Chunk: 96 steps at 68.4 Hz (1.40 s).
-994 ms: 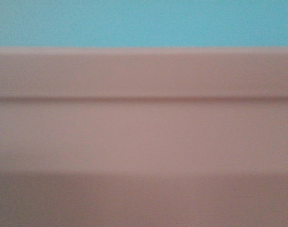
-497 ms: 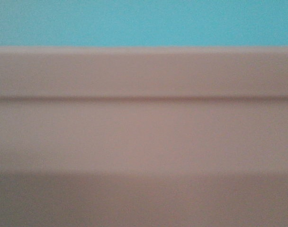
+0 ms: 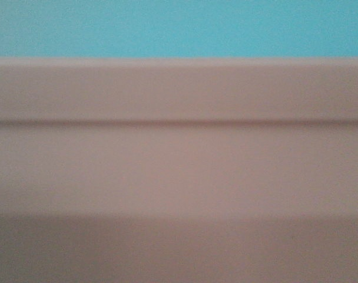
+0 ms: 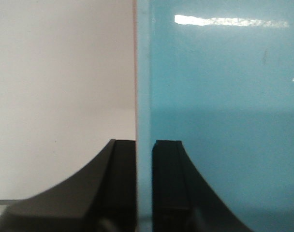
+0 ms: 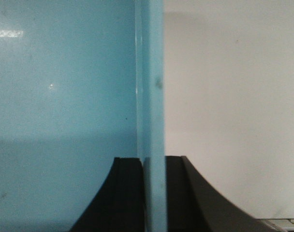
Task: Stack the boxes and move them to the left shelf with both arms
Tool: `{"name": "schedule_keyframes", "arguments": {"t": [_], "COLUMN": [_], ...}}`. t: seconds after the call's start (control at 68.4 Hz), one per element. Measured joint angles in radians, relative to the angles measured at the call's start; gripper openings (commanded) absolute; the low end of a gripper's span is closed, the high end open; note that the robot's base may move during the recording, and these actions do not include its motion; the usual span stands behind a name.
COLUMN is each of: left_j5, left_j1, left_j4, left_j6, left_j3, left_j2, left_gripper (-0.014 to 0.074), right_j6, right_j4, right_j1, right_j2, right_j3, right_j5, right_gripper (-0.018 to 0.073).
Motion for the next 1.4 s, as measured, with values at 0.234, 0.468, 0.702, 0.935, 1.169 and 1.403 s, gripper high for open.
{"name": "schedule_keyframes", "arguments": {"t": [0.234, 0.468, 0.702, 0.935, 1.169, 1.403], "left_j5": [0.0, 0.0, 0.0, 0.0, 0.0, 0.0], "left_j1": [0.0, 0.0, 0.0, 0.0, 0.0, 0.0], "left_j4": [0.0, 0.0, 0.0, 0.0, 0.0, 0.0], "left_j6": [0.0, 0.0, 0.0, 0.0, 0.0, 0.0], "left_j3": [0.0, 0.0, 0.0, 0.0, 0.0, 0.0], "left_j2": [0.0, 0.0, 0.0, 0.0, 0.0, -0.001], "left_gripper": [-0.0012, -0.0012, -0.0012, -0.0012, -0.0012, -0.0012], "right_j6": [0.0, 0.0, 0.001, 0.001, 0.001, 0.001], "right_j4": [0.0, 0.0, 0.0, 0.0, 0.0, 0.002], "right_j1": [0.0, 0.0, 0.0, 0.0, 0.0, 0.0], "right_j2": [0.0, 0.0, 0.0, 0.0, 0.0, 0.0], "right_j3": [0.0, 0.0, 0.0, 0.0, 0.0, 0.0], "right_j5": [0.0, 0.0, 0.0, 0.0, 0.0, 0.0], "right_gripper": [0.0057, 0.0057, 0.0057, 0.0057, 0.0057, 0.0057]}}
